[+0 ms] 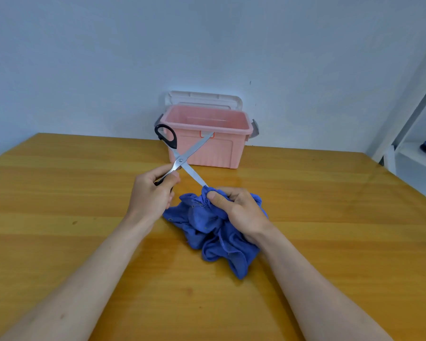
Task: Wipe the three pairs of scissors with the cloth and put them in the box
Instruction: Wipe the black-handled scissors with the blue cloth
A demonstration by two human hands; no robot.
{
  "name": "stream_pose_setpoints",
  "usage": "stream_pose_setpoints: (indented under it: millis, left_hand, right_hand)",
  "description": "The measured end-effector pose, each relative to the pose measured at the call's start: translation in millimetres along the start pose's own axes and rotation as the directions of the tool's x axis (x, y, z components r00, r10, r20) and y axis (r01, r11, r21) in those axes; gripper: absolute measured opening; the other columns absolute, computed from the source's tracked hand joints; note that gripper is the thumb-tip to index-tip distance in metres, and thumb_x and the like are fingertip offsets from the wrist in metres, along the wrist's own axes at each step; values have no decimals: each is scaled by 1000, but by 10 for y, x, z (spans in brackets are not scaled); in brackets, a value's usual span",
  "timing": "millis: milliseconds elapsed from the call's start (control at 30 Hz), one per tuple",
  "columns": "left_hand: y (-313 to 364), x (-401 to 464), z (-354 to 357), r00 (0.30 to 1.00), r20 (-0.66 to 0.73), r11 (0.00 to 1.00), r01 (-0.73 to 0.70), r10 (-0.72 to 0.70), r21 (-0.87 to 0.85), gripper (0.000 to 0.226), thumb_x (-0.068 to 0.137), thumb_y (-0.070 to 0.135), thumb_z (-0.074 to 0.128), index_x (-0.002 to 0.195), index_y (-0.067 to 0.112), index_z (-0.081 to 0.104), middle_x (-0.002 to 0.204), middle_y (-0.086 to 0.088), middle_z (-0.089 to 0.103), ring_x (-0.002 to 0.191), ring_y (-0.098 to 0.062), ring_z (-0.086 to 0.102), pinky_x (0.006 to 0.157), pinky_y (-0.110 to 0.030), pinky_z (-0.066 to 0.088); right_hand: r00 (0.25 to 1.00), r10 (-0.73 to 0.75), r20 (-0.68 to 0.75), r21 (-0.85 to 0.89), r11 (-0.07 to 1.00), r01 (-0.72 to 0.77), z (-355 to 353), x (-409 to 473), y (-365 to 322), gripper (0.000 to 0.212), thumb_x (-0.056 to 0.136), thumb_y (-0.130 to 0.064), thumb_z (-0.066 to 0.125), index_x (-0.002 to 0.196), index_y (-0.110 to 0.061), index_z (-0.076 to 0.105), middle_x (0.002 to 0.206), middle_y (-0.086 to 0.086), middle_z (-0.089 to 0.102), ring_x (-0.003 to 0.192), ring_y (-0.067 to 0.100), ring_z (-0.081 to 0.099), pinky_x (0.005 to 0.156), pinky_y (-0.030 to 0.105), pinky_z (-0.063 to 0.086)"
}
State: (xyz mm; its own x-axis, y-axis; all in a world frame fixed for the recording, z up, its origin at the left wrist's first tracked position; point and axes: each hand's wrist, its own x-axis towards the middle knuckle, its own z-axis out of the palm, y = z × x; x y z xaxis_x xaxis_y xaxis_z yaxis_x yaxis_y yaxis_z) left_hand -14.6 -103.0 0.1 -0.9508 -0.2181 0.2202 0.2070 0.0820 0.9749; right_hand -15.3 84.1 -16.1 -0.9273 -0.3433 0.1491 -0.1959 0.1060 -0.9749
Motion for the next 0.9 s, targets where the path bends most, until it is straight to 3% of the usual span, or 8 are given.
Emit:
stream_pose_setpoints:
  millis: [100,167,367,467,533,633,700,900]
  left_hand:
    - [-18,85,-74,992,-124,998,33,-40,-53,15,95,10,57,90,9,71,51,4,44,42,-10,36,40,-21,31]
    - [-28,125,-141,989,-143,998,36,-44,-60,17,95,10,57,88,15,71,58,0,48,42,-10,37,41,-23,32]
    - [-38,44,-99,993,113,1000,-18,20,-18,15,94,9,58,95,4,72,70,-14,44,43,-15,35,41,-24,28]
    - [-42,13,-73,967,249,998,-58,51,19,15,93,9,59,90,-1,70,65,-14,42,43,-16,34,43,-25,27]
    - [-25,-27,-80,937,343,996,-88,75,23,22,89,17,62,86,-4,67,63,-16,39,43,-18,33,43,-24,26]
    - [41,-89,-51,906,415,993,-112,87,38,19,88,17,59,90,22,77,68,-22,43,45,-19,31,43,-24,24]
    - [62,-114,-15,906,412,991,-128,97,48,36,87,16,57,87,48,75,72,-15,43,49,-19,29,43,-23,24]
    - [50,-122,67,958,273,992,-113,93,60,49,96,8,54,88,53,72,74,-11,43,54,-22,29,45,-25,24]
  right_hand:
    - [999,39,-6,51,998,-38,-71,-4,-17,31,101,-15,53,76,0,61,75,8,59,72,15,59,70,27,48]
    - [993,45,-112,80,996,-36,-104,19,-5,30,102,-19,53,82,1,64,80,12,64,76,20,63,72,32,50]
    - [872,35,-489,174,983,58,-67,80,-47,23,101,-22,55,90,-9,71,82,0,75,84,14,71,77,28,56]
    - [822,39,-568,294,943,158,-137,72,-85,14,99,-12,57,97,-9,70,89,8,77,93,23,73,87,35,57]
    - [796,126,-592,410,897,163,-187,60,-115,10,97,-8,60,97,-9,69,84,9,77,87,26,74,83,39,59]
    - [836,225,-500,528,845,88,-230,62,-120,5,94,-8,64,92,-10,69,82,6,74,77,25,70,76,38,58]
    - [898,254,-359,609,793,20,-208,67,-125,7,93,-6,64,90,-10,68,88,11,72,79,26,68,80,39,56]
    - [956,283,-72,824,557,-103,-93,57,-164,17,91,-8,49,94,0,64,96,15,70,84,30,71,84,41,55]
